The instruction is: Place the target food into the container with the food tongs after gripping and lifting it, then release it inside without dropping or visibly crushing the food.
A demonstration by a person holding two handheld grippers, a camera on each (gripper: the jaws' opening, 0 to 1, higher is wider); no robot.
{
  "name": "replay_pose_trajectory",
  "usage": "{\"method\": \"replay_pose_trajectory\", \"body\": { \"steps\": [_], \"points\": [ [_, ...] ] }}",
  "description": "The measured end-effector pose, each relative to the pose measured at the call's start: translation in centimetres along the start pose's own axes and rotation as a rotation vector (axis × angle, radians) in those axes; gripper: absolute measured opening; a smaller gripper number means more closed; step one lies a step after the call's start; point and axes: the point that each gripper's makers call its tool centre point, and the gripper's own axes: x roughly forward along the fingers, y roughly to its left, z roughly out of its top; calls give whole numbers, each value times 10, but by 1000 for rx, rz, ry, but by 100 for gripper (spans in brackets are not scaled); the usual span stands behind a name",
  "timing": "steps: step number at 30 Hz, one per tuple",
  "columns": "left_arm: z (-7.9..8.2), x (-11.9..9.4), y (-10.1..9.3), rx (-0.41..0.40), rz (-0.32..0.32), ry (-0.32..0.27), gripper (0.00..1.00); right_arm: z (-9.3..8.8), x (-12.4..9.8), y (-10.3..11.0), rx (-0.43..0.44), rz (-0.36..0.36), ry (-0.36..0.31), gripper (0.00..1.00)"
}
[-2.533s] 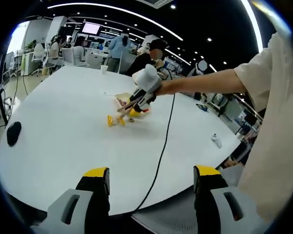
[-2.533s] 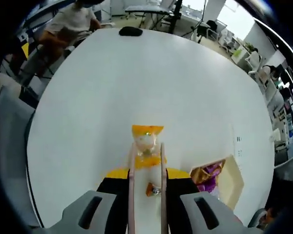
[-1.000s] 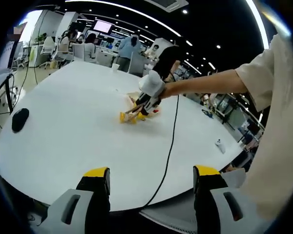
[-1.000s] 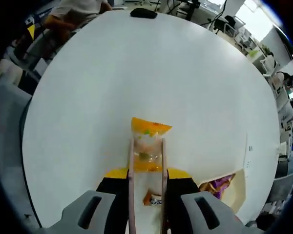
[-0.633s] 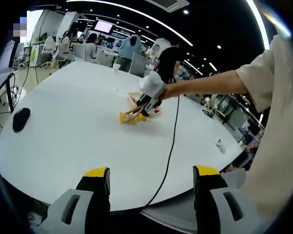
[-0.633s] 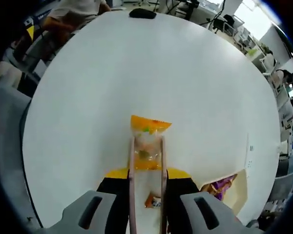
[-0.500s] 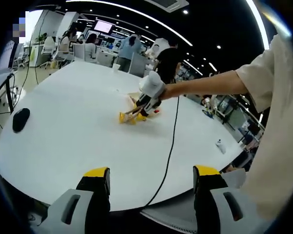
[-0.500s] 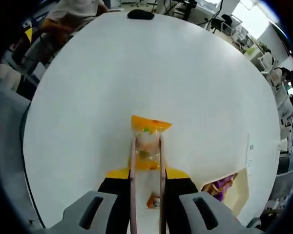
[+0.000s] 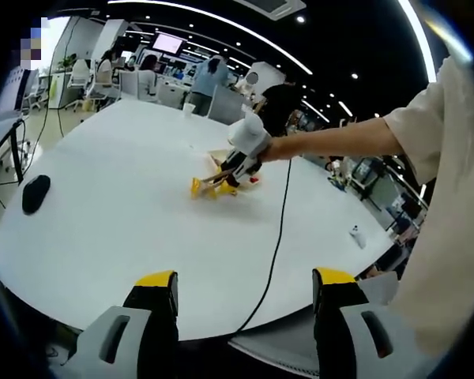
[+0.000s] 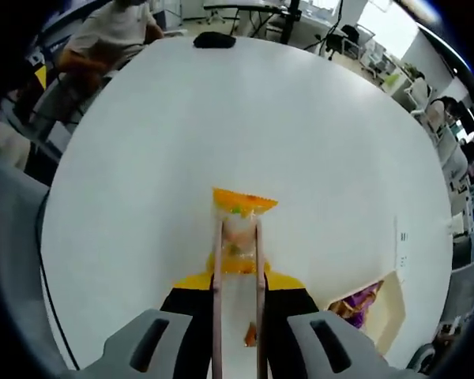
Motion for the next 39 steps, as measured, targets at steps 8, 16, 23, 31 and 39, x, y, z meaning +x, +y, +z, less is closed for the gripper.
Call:
{"method": "replay_pose_trajectory", "body": {
  "steps": [8,16,23,31,39],
  "points": [
    [5,1,-3,19,-12,-2,68,8,-16,-5,42,-30,-48,21],
    [11,2,-6,46,-26,-1,69,6,-30,-2,81,-51,-75,21],
    [19,7,-11,70,-47,-1,69,3,-50,-12,128,-84,-107,22],
    [25,12,-20,101,-76,5,69,-7,-71,-18,159,-121,-118,22],
    [32,17,-28,132,-104,7,69,-24,-98,-32,194,-179,-123,22]
  ]
}}
